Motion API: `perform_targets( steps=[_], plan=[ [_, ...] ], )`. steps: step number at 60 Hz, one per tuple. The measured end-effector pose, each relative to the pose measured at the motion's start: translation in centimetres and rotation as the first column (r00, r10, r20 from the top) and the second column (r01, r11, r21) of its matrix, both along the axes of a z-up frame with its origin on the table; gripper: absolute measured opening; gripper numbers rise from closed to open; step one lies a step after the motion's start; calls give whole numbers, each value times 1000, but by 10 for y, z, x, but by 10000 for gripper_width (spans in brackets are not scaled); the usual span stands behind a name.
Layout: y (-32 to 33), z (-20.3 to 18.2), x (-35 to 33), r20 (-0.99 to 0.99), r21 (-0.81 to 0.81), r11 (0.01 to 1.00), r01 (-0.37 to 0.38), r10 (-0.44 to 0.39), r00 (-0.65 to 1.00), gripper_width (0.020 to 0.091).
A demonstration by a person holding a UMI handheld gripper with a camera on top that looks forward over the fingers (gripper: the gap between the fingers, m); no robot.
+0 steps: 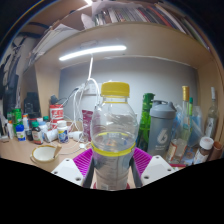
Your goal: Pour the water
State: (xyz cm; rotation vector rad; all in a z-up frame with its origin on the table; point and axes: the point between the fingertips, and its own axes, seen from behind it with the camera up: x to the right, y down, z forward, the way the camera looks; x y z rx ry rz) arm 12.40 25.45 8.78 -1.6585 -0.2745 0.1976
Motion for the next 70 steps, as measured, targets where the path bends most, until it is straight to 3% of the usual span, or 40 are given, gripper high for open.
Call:
perform_targets(
  steps=[10, 13, 38, 45, 51, 58, 70],
  plan=[
    [-19, -9, 16, 47, -57, 998, 32, -29, 998, 810],
    [-29, -6, 21, 58, -52, 998, 39, -36, 998, 826],
    [-219, 29, 61, -17, -100, 994, 41, -43, 999, 842],
    [-275, 27, 74, -33, -99, 992, 77, -81, 996, 841],
    [-317, 18, 72, -130, -140, 988, 58, -77, 989, 839],
    [-353, 18, 66, -207, -144, 989, 33, -63, 976, 841],
    [-379, 20, 83, -203, -100, 991, 93, -112, 973, 837]
  ],
)
